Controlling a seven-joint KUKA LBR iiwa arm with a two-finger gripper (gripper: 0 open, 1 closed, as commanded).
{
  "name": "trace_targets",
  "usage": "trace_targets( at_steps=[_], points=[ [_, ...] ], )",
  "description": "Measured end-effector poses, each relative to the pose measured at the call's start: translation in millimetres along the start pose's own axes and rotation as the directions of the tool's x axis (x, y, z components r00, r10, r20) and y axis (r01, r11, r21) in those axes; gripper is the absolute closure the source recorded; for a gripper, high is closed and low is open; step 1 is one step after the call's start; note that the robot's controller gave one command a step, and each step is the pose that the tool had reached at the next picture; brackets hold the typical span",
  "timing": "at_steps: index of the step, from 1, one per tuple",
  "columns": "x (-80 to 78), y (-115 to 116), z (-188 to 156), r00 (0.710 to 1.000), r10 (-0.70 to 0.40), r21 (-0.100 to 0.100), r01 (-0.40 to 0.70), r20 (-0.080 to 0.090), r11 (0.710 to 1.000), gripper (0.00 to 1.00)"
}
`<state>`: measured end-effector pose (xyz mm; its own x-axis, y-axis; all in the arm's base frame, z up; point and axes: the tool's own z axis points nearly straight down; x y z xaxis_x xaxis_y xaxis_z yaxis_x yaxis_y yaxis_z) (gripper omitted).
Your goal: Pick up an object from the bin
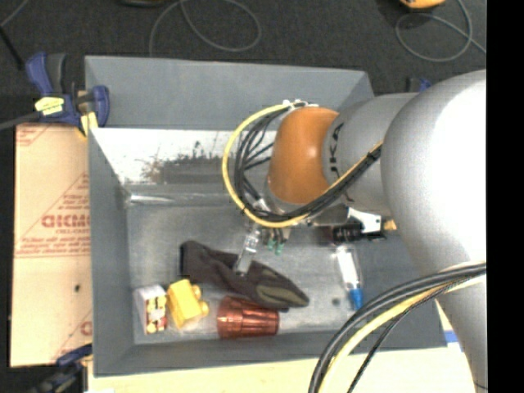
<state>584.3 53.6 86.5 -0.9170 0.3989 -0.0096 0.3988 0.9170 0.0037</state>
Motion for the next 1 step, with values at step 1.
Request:
trace_targets(
  at_steps=[1],
  points=[
    [36.6,12.2,15.2,0.994,0.109,-0.001,-0.109,0.004,0.994,1.00]
  ],
)
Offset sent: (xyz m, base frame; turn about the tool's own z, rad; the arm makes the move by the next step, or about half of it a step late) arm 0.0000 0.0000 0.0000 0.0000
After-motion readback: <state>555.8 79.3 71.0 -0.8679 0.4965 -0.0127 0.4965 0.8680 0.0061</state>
